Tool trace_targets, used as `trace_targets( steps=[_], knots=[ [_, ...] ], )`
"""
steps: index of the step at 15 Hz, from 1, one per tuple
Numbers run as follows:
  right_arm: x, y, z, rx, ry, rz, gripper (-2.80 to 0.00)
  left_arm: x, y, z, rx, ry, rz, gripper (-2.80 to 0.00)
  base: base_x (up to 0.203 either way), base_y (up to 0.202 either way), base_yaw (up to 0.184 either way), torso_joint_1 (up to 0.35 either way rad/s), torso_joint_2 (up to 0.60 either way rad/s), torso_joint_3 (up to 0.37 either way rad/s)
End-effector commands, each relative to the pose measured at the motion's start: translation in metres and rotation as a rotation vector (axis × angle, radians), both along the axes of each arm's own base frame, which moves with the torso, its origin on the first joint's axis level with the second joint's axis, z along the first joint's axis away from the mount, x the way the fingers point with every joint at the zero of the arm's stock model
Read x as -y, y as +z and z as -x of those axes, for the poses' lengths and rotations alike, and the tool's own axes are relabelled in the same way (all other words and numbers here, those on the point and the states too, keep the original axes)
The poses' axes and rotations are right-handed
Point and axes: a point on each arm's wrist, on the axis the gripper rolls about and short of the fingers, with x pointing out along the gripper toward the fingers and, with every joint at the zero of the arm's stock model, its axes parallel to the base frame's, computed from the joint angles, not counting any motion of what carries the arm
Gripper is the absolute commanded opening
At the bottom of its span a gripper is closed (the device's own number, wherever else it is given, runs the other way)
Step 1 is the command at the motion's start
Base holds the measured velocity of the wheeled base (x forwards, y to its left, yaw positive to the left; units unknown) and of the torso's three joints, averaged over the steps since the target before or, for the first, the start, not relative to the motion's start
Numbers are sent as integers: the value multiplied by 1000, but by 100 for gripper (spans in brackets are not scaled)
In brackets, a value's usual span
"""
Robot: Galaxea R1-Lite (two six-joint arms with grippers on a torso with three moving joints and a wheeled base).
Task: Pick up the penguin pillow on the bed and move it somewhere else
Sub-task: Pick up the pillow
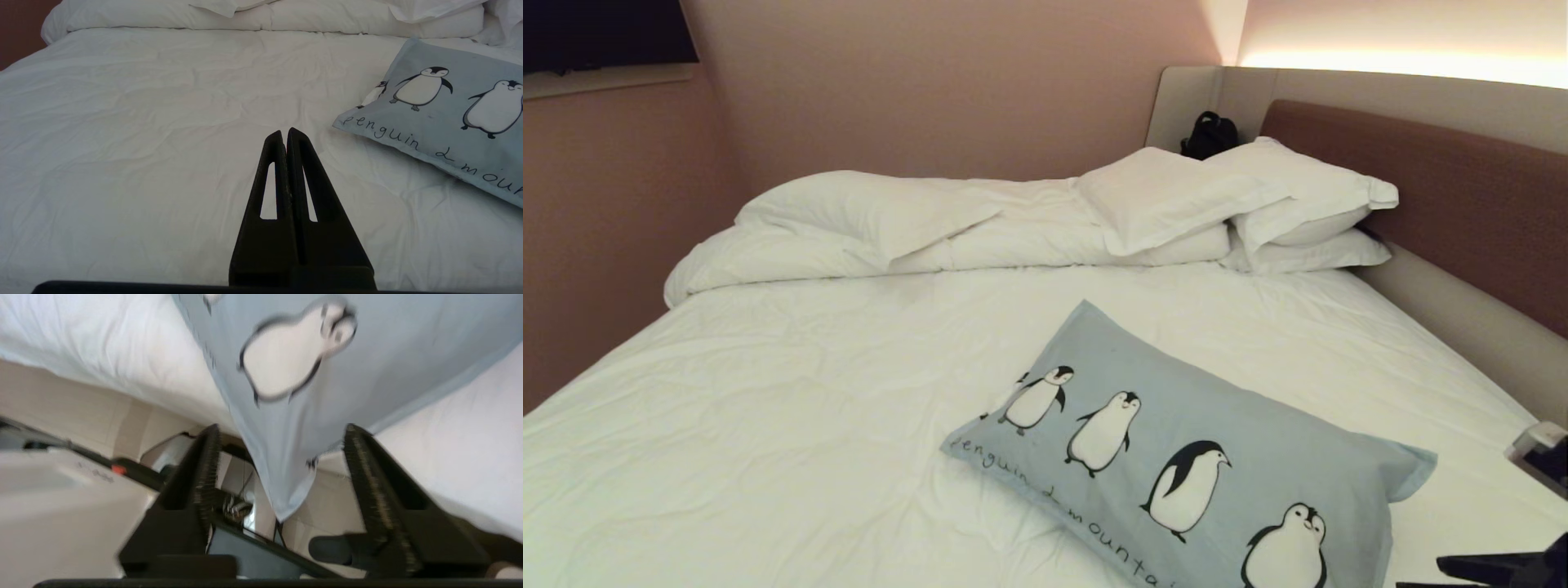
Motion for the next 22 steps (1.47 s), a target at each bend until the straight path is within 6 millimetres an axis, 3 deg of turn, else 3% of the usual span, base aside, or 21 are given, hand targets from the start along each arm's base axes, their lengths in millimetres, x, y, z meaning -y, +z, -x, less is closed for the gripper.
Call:
trace_targets(
  steps=[1, 4, 6, 7, 9, 11, 14, 19, 22],
  knots=[
    [-5, 4, -23, -44, -14, -4, 0, 0, 0, 0, 1, -1, 1, -280, 0, 0, 0, 0, 0, 0],
    [-16, 25, -75, -86, -130, -69, 0, 0, 0, 0, 1, 1, 1, -280, 0, 0, 0, 0, 0, 0],
    [-21, 28, -83, -119, -191, -86, 0, 0, 0, 0, 1, 1, 1, -280, 0, 0, 0, 0, 0, 0],
    [-30, 32, -98, -147, -230, -102, 0, 0, 0, 0, 1, 1, 1, -280, 0, 0, 0, 0, 0, 0],
    [-63, 48, -139, -207, -302, -160, 0, 0, 0, 0, 1, 1, 1, -280, 0, 0, 0, 0, 0, 0],
    [-99, 54, -164, -308, -377, -201, 0, 0, 0, 0, 2, 1, 1, -280, 0, 0, 0, 0, 0, 0],
    [-131, 46, -183, -447, -480, -199, 0, 0, 0, 0, 1, -1, 1, -280, 0, 0, 0, 0, 0, 0],
    [-139, 38, -191, -575, -639, -213, 0, 0, 0, 0, 1, 0, 1, -280, 0, 0, 0, 0, 0, 0],
    [-143, 23, -200, -612, -671, -195, 0, 0, 0, 0, 1, 1, 1, -280, 0, 0, 0, 0, 0, 0]
  ],
)
